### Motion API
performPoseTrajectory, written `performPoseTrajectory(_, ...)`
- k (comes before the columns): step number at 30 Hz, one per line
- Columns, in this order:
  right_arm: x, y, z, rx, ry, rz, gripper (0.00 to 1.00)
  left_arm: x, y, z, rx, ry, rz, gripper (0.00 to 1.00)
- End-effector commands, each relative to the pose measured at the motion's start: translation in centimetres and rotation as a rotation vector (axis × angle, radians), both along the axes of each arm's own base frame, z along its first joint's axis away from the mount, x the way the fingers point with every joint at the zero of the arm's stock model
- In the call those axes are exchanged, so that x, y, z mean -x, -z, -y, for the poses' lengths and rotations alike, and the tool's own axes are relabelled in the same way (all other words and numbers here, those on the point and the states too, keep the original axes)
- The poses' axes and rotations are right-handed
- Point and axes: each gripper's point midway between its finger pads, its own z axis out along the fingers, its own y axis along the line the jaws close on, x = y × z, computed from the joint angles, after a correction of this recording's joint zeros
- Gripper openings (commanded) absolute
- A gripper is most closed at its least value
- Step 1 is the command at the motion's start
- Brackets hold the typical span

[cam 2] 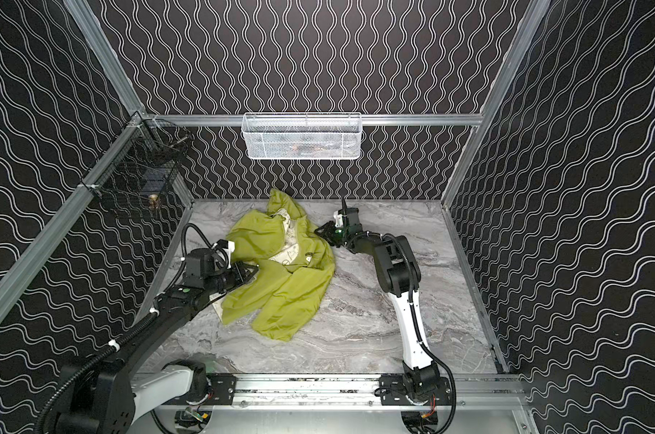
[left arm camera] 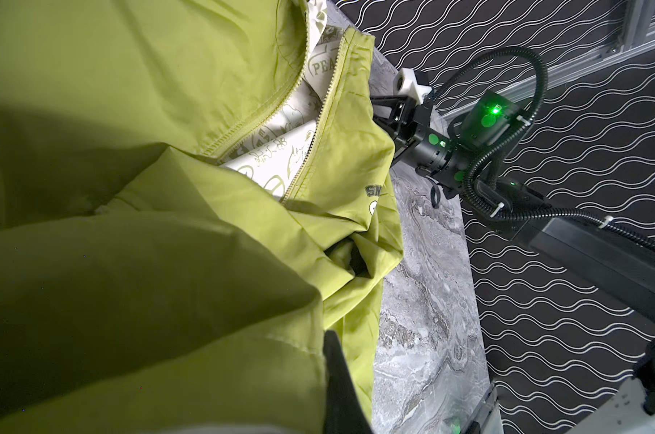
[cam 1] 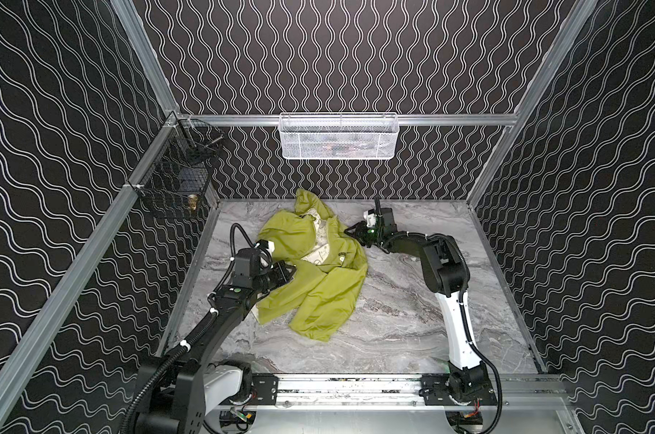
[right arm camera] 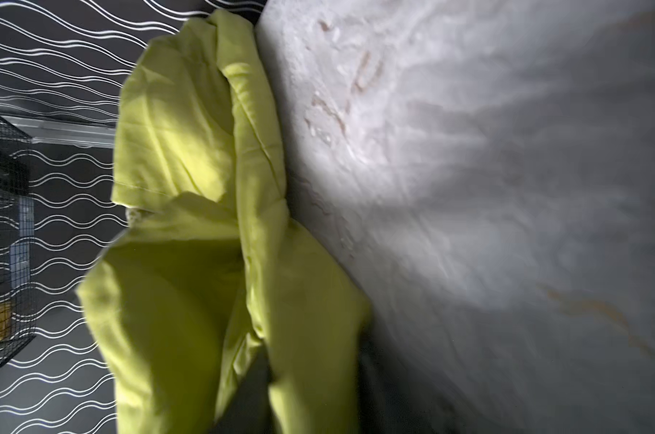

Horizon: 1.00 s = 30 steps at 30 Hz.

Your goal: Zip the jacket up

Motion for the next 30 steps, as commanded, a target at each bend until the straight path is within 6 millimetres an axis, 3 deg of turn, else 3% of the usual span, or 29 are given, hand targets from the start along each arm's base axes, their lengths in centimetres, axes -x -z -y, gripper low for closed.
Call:
performPoseTrajectory(1, -0.2, -2.5, 1.0, -0.029, 0.037, 0.052, 0.10, 0.0, -0.5, 0.1, -0.011, 0.019, 0.022, 0.00)
performPoseTrajectory(3, 0.3, -3.1, 2.8, -0.024, 0.089, 0.061, 0.00, 0.1, -0.4, 0.2, -0.016, 0.032, 0.018, 0.00)
performPoseTrajectory(4, 0.4, -4.2, 3.9, -0.027, 0.121, 0.081, 0.00, 0.1, -0.3, 0.3, -0.019, 0.044, 0.016, 0.00)
performPoseTrajectory(8, 2.1, -5.2, 9.2, -0.020, 0.249, 0.088, 0.00, 0.1, -0.1, 0.7, -0.023, 0.075, 0.011, 0.00)
performPoseTrajectory(12, 4.7, -5.4, 15.1, 0.005, 0.370, 0.079, 0.00, -0.4, -0.2, 1.0, -0.036, 0.104, 0.018, 0.00)
performPoseTrajectory(17, 9.5, -4.0, 21.5, 0.089, 0.501, 0.023, 0.00, -1.4, -0.7, 1.4, -0.037, 0.127, 0.033, 0.00)
performPoseTrajectory(24, 17.1, -0.4, 27.1, 0.330, 0.648, -0.145, 0.00, -2.6, -1.1, 1.9, -0.046, 0.160, 0.046, 0.00)
performPoseTrajectory(27, 19.2, 0.6, 29.4, 0.423, 0.713, -0.200, 0.00, -2.6, -1.3, 1.9, -0.057, 0.175, 0.053, 0.00)
performPoseTrajectory(30, 19.7, 1.1, 31.2, 0.456, 0.731, -0.253, 0.00, -2.3, -1.3, 1.9, -0.073, 0.192, 0.048, 0.00)
